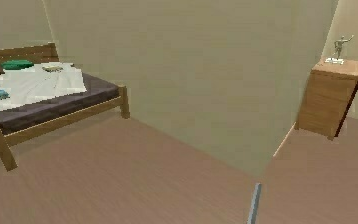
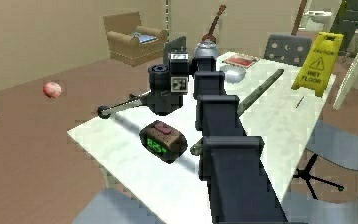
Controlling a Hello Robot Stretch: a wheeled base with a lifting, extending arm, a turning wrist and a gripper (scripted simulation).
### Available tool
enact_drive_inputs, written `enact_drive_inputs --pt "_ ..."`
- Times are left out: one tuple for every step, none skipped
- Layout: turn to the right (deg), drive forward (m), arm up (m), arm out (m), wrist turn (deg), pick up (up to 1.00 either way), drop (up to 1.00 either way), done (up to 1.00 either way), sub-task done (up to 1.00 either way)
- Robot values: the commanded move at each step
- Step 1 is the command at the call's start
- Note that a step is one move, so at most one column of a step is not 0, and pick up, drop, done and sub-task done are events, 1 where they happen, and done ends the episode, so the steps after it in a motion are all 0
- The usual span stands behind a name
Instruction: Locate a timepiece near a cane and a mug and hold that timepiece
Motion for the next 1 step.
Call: enact_drive_inputs --pt "0.0 0.0 0.0 0.0 45.0 0.0 0.0 0.0 0.0"
